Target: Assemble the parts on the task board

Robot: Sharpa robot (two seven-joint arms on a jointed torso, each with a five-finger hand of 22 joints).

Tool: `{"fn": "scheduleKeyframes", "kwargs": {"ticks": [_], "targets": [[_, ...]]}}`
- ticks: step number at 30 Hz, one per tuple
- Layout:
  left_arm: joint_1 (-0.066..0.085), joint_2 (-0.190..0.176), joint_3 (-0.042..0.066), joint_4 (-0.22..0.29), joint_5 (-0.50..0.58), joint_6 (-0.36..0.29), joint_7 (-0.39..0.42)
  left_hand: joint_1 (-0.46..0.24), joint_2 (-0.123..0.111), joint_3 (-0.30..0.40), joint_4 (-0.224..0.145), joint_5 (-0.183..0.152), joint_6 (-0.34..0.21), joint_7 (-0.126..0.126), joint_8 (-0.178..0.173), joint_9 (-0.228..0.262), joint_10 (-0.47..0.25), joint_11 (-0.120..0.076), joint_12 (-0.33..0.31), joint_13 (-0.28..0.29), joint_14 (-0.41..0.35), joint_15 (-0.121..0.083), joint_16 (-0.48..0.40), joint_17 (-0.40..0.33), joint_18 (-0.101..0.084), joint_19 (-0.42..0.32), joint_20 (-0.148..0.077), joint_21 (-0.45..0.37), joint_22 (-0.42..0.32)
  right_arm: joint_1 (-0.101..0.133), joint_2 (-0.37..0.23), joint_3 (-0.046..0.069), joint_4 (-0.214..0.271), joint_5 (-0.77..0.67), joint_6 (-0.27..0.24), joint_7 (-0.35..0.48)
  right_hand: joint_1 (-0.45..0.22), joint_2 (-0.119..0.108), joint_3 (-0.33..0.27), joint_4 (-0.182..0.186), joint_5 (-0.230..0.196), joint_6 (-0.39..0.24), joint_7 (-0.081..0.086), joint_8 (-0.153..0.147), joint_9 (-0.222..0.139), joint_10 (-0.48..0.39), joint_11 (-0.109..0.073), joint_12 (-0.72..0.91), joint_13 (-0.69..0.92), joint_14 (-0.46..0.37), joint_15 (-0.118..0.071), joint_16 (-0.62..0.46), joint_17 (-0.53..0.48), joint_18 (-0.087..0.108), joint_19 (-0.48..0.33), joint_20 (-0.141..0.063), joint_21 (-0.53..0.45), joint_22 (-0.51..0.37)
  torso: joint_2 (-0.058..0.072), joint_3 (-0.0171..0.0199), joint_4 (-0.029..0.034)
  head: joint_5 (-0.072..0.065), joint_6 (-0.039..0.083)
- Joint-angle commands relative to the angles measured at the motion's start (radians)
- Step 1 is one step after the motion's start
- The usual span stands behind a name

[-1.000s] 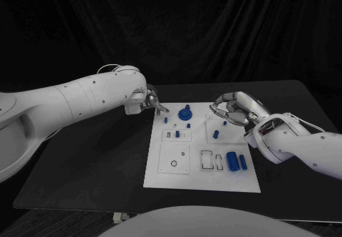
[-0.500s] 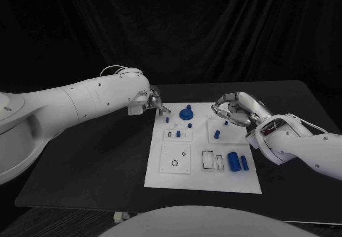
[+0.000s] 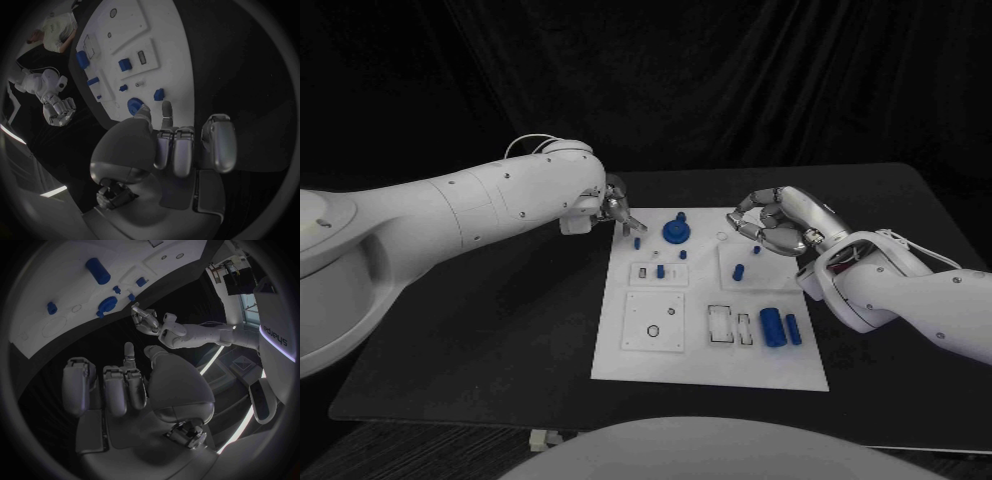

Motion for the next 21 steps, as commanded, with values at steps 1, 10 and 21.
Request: {"fn": "scheduleKeyframes", "kwargs": {"ticks": [1,10,21], "targets": [[-0.005,0.005,0.001,0.000,-0.006,0.001,0.020,0.005,0.005,0.001,-0.003,0.006,-0.002,0.002,-0.007,-0.002,0.104,0.001,0.003,0.263,0.104,0.001,0.006,0.263,0.005,0.043,-0.003,-0.003,0.198,-0.002,-0.001,0.001,0.000,-0.006,0.006,-0.012,-0.007,0.004,-0.001,0.000,-0.005,-0.001,0.000,0.005,-0.001,0.108,-0.002,0.003,0.263,0.106,-0.001,0.003,0.263,0.010,-0.004,-0.001,-0.002,0.197,0.000,0.0001,0.0000,-0.001,0.000],[-0.009,0.011,0.001,-0.005,-0.006,0.016,0.001,0.009,0.005,0.002,-0.004,0.010,-0.003,0.002,-0.008,-0.002,0.104,0.001,0.003,0.263,0.104,0.001,0.006,0.263,0.005,0.043,-0.003,-0.003,0.198,-0.002,-0.002,0.001,0.001,-0.006,0.007,-0.013,-0.007,0.004,-0.001,0.000,-0.005,-0.001,0.000,0.005,-0.001,0.108,-0.002,0.003,0.263,0.106,-0.001,0.003,0.263,0.010,-0.004,-0.001,-0.002,0.197,0.000,0.0001,-0.0004,0.000,0.000],[-0.014,0.017,0.001,-0.006,-0.006,0.028,-0.009,0.017,0.006,0.004,-0.005,0.023,0.002,0.001,-0.008,-0.003,0.104,0.000,0.003,0.263,0.104,0.001,0.006,0.263,0.005,0.041,-0.004,-0.008,0.197,-0.002,-0.003,0.001,0.001,-0.006,0.008,-0.013,-0.007,0.004,-0.001,0.000,-0.005,-0.001,0.000,0.005,-0.001,0.108,-0.002,0.003,0.263,0.106,-0.001,0.003,0.263,0.010,-0.004,-0.001,-0.002,0.197,-0.001,0.0002,-0.0002,-0.001,0.000]]}}
